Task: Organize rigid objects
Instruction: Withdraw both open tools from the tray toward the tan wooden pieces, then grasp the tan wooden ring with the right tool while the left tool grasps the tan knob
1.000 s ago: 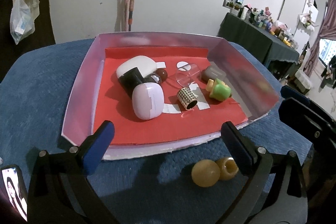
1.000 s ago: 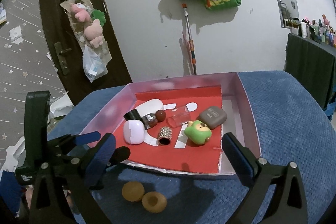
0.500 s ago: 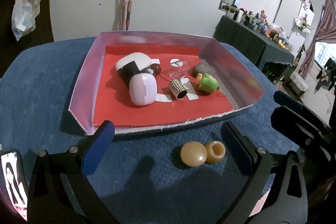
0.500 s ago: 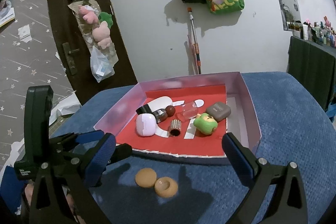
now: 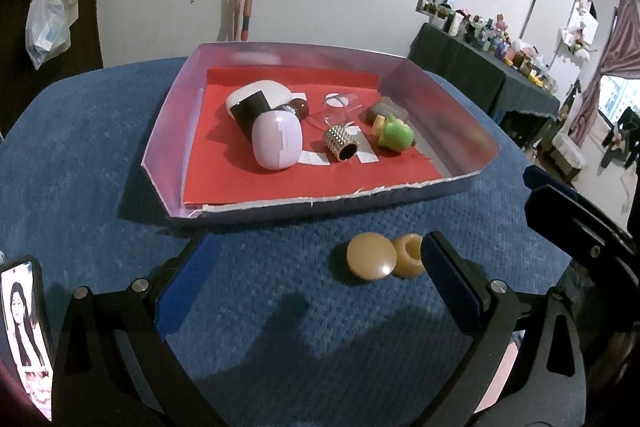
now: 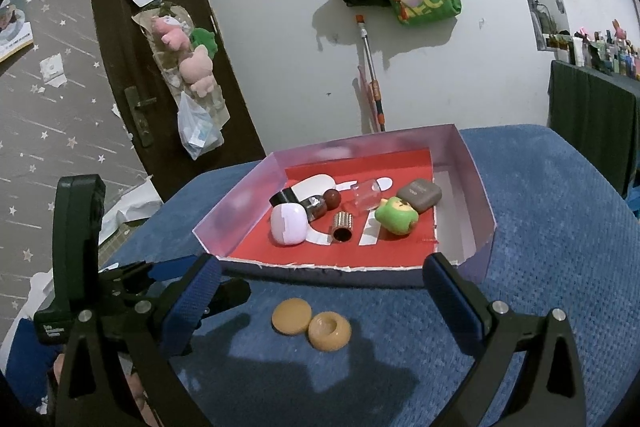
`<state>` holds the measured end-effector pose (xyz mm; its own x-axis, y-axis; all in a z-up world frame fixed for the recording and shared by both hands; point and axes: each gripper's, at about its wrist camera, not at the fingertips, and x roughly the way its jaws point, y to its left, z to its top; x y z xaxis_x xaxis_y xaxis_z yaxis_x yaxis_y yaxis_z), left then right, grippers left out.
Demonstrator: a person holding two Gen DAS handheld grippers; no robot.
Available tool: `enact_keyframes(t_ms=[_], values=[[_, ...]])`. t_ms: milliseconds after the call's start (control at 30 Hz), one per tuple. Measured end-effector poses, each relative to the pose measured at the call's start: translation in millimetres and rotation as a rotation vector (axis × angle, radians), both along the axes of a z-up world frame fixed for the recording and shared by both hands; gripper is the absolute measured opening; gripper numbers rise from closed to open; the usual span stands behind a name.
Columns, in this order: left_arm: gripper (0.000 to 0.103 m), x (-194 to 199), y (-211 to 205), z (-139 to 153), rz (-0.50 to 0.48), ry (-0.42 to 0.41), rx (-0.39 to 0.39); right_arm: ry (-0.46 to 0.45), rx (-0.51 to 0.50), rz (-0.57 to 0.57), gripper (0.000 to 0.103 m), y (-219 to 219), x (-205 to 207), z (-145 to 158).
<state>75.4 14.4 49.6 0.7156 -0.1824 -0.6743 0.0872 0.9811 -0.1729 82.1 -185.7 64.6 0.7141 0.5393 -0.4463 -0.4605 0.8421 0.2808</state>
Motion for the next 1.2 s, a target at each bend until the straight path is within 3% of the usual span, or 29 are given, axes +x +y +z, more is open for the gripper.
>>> enact_keyframes(t_ms=[500,533,633,767,1200], values=[[0.103,-6,0,-17,-0.039,0.025,0.004,0.016,-0.069,-0.016,0.103,9,-4,-17],[0.103,-6,-1,-18,-0.042,0.028,0.007,0.025,-0.082,-0.023,0.101,9,-2,-20],[0.102,-6,-5,-21,-0.048,0.031,0.029,0.053,-0.105,-0.032,0.080,9,3,-28],[0.085,-8,-10,-23,-0.061,0.037,0.061,0.114,-0.152,-0.013,0.069,13,13,-42],[0.085,-6,-2,-31,-0.057,0.068,0.061,0.141,-0.314,0.048,0.067,38,17,-72]])
